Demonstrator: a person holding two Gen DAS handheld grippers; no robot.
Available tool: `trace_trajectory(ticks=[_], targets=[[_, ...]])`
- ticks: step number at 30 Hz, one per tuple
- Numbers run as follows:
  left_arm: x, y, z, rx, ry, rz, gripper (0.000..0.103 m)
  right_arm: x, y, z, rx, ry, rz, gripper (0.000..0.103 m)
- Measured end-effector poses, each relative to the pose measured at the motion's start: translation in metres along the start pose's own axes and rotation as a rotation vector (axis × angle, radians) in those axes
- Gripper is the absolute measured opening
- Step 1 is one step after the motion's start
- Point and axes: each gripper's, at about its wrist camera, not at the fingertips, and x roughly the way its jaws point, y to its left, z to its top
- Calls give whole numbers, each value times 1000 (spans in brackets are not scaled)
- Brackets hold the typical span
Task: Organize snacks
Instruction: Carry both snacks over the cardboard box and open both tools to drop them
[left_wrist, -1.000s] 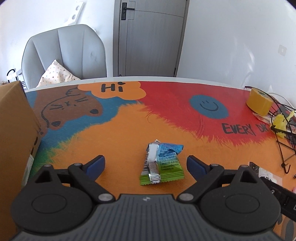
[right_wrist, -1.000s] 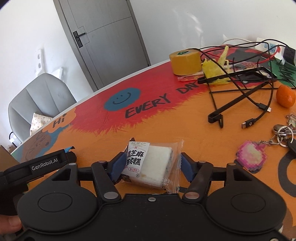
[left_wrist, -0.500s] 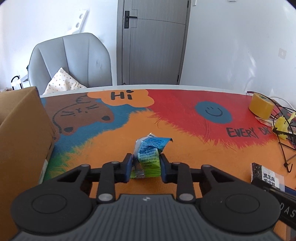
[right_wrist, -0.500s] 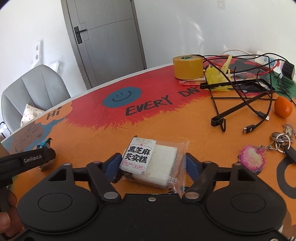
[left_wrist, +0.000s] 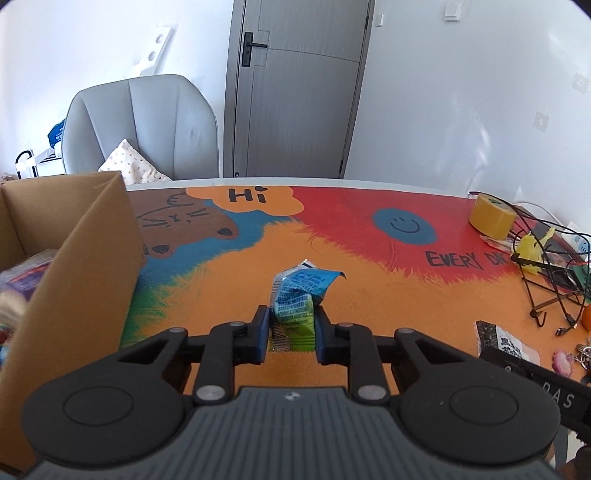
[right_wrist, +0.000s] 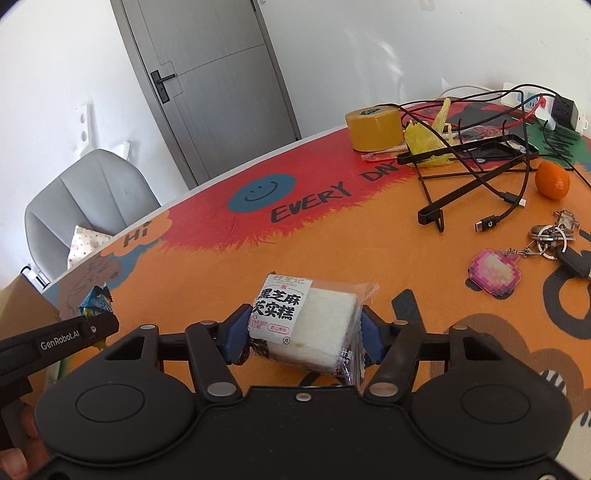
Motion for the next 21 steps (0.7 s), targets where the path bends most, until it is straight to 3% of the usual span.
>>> trace_trajectory(ticks=[21], targets=[[-82, 43, 6, -47, -146, -20, 23, -57, 48, -11, -17, -84, 85, 60]])
